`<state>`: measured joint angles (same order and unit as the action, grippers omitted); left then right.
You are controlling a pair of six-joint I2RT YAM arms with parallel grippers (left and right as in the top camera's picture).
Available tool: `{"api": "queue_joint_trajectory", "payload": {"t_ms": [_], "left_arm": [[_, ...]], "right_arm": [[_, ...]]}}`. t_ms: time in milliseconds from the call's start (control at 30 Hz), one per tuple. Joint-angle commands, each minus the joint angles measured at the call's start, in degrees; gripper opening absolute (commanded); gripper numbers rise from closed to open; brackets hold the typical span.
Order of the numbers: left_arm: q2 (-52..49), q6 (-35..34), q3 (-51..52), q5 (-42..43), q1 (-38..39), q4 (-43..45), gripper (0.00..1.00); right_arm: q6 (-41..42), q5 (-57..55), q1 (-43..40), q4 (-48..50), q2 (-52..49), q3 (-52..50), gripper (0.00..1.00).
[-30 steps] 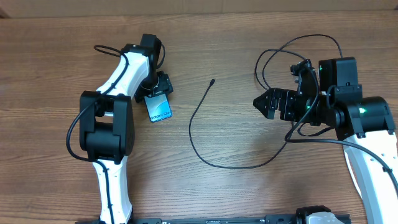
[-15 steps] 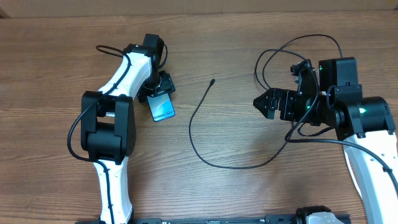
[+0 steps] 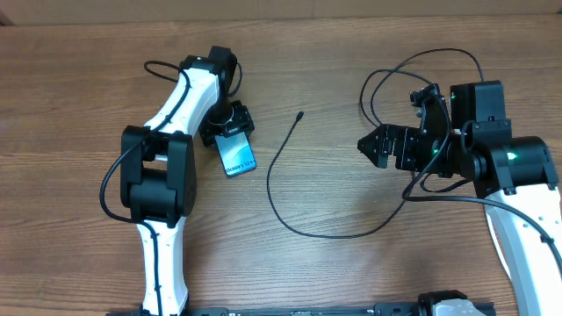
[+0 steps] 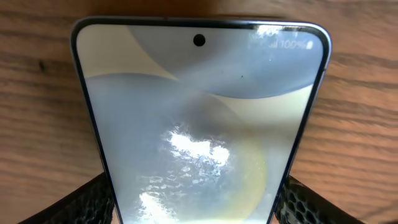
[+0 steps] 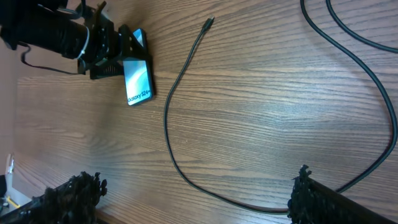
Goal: Plug charger to phone and switch on socket
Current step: 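Lift the phone with the left gripper and carry it toward the center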
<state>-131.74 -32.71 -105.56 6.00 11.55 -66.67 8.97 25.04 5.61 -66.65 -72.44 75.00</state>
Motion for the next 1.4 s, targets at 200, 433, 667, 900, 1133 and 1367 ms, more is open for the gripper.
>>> {"api": "queue_joint_trajectory", "payload": {"t_ms": [200,433,667,900,1133,1367], "left_arm": [[-0.2,-0.5,-9.1,1.5,0.2,-4.0,0.72],[-0.2,-0.5,-15.3,2.8,0.2,-8.2,0.72],[-0.2,-0.6,-16.5,13.2,0.2,-8.9,0.71],[-0.2,-0.8,-16.5,17.9,0.0,-9.2,0.70],[-0.2,-5.2,-16.5,19.6,0.0,-10.1,0.69],[-0.2,-13.8,-16.5,21.3,0.0,-12.9,0.66]], "right_arm": [[-0.1,-0.6,-0.2,0.2,0.1,1.6,1.00],[-0.1,-0.5,-0.2,0.3,-0.7,1.6,1.00],[0.0,-0.5,-0.2,0.3,-1.8,1.6,1.00],[0.2,-0.5,-0.2,0.3,-2.6,1.6,1.00],[1.2,-0.5,-0.2,0.3,-3.2,1.6,1.00],[1.2,-0.5,-0.2,0.5,-3.2,1.6,1.00]]}}
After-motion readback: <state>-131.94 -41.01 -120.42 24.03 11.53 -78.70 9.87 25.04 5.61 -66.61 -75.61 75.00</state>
